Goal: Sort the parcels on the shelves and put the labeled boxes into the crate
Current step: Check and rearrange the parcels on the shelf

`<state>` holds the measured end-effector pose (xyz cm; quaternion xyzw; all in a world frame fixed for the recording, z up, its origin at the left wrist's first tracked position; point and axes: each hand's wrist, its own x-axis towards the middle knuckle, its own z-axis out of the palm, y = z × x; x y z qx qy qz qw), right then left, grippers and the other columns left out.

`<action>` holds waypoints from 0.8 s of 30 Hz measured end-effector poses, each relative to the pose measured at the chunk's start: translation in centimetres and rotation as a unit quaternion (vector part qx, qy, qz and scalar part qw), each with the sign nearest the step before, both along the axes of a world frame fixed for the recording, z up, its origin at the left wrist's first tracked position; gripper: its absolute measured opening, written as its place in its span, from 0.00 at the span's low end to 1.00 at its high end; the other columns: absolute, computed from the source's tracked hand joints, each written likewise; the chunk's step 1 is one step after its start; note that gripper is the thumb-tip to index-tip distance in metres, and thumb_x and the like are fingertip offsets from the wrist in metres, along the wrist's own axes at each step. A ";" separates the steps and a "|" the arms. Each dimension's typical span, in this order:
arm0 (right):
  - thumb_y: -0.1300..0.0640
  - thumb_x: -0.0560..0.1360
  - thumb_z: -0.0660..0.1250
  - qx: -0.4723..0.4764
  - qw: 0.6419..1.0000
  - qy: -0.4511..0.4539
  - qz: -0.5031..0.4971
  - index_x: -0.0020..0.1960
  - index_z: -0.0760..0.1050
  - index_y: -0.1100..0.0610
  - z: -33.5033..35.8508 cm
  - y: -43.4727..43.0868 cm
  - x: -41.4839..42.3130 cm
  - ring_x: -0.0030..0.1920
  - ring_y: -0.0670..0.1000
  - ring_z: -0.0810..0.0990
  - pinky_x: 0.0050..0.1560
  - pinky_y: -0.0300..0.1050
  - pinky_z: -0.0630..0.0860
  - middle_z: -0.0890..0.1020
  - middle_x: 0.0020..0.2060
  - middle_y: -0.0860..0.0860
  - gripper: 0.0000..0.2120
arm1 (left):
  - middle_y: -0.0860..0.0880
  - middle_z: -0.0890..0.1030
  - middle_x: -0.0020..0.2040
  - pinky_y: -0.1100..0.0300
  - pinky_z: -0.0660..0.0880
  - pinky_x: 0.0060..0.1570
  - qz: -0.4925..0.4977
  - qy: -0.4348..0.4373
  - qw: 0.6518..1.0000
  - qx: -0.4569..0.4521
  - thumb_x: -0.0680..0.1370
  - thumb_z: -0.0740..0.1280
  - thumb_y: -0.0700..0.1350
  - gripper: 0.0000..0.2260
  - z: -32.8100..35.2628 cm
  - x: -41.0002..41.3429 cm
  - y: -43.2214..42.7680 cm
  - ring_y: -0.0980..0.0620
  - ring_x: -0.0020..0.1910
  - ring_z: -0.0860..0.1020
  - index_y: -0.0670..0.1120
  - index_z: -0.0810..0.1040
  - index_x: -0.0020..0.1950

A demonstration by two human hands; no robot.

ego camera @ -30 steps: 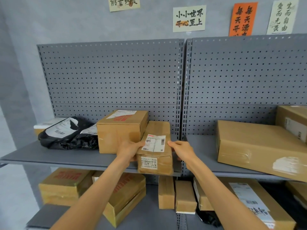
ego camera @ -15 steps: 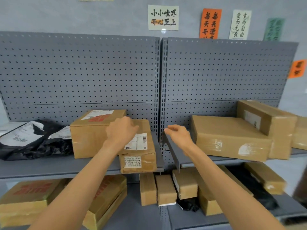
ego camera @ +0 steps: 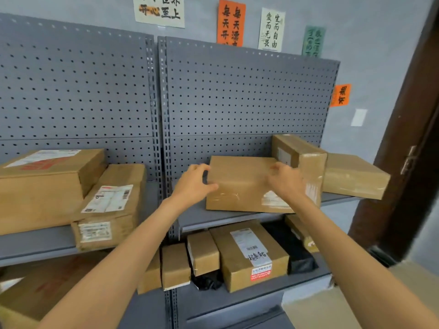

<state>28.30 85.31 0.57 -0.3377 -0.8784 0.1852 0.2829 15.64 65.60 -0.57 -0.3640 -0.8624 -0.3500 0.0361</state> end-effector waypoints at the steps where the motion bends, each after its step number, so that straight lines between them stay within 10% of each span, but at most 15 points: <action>1: 0.49 0.77 0.62 0.000 1.000 -0.012 0.008 0.67 0.73 0.54 -0.4 1.0 0.5 0.67 0.61 0.69 0.65 0.59 0.68 0.78 0.62 0.57 0.20 | 0.48 0.64 0.73 0.53 0.68 0.63 0.001 0.001 1.000 0.008 0.75 0.70 0.53 0.28 -0.4 0.4 1.1 0.46 0.71 0.66 0.50 0.65 0.73; 8: 0.45 0.76 0.64 0.032 0.993 0.012 0.117 0.64 0.76 0.55 -1.1 2.9 0.7 0.63 0.58 0.73 0.59 0.57 0.74 0.78 0.61 0.55 0.21 | 0.48 0.52 0.77 0.36 0.60 0.68 0.030 0.123 0.988 -0.086 0.66 0.75 0.61 0.42 -3.5 3.5 6.6 0.43 0.76 0.46 0.54 0.60 0.75; 12: 0.50 0.77 0.63 0.021 0.984 0.064 0.163 0.61 0.77 0.55 -0.3 2.8 0.9 0.61 0.56 0.75 0.57 0.54 0.75 0.79 0.59 0.54 0.16 | 0.49 0.53 0.76 0.36 0.62 0.63 0.083 0.225 0.961 -0.136 0.63 0.75 0.63 0.48 -4.7 3.7 7.0 0.46 0.75 0.50 0.56 0.54 0.77; 17: 0.56 0.78 0.63 -0.025 0.952 0.207 0.224 0.62 0.77 0.54 2.8 2.4 0.9 0.61 0.50 0.75 0.54 0.40 0.69 0.79 0.59 0.50 0.14 | 0.52 0.62 0.72 0.38 0.67 0.59 0.132 0.242 0.959 -0.060 0.63 0.75 0.63 0.46 -3.3 2.8 6.0 0.48 0.71 0.57 0.55 0.57 0.76; 24: 0.51 0.80 0.62 -0.187 0.867 0.392 0.243 0.72 0.65 0.51 4.6 1.6 -1.2 0.65 0.44 0.67 0.67 0.43 0.64 0.71 0.67 0.47 0.21 | 0.52 0.67 0.69 0.46 0.66 0.62 0.184 0.122 0.967 0.127 0.63 0.78 0.58 0.43 0.9 1.2 2.1 0.49 0.69 0.62 0.54 0.62 0.73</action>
